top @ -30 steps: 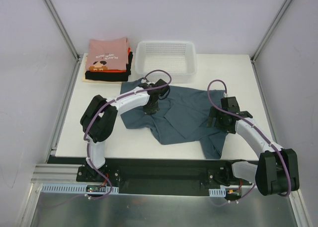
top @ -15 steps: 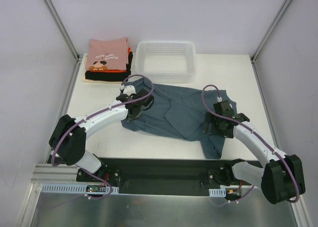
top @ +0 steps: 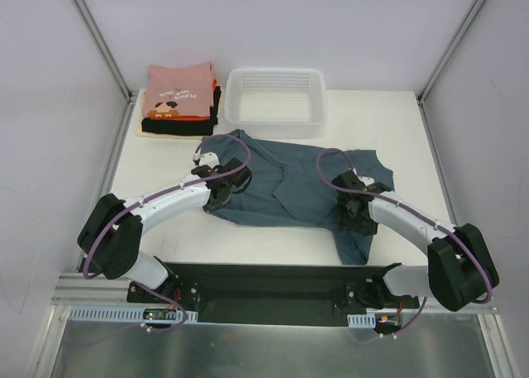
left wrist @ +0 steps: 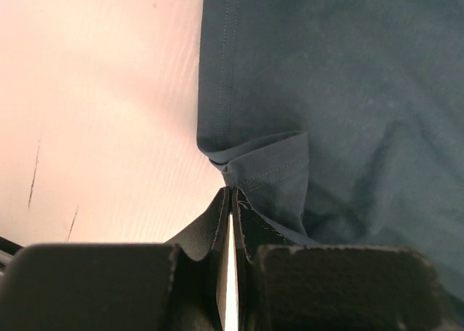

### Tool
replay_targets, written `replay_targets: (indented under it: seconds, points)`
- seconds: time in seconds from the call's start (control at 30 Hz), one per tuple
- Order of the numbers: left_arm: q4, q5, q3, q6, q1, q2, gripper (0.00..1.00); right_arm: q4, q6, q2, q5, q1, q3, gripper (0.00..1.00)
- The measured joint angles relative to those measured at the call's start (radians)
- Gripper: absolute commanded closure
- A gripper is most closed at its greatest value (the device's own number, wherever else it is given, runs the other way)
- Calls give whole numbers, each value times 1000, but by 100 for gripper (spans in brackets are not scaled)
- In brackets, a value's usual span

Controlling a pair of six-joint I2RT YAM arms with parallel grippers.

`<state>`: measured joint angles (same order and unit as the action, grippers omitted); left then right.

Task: Fold and stack the t-shirts
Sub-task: Flatten the tshirt out

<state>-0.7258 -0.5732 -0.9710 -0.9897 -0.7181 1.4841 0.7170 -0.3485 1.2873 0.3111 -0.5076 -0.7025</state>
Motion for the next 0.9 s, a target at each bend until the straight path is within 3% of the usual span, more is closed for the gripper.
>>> replay_targets:
  seconds: [0.37,0.77,0.9]
  points:
    - [6,-5,20,-17,0,-13,100,32,-59,102,98,0,-32,38]
    - [6,-6,21,-18,0,-13,100,58,-81,130,138,0,-49,76]
    - [6,-6,21,-18,0,-13,100,73,-84,98,154,0,-49,99]
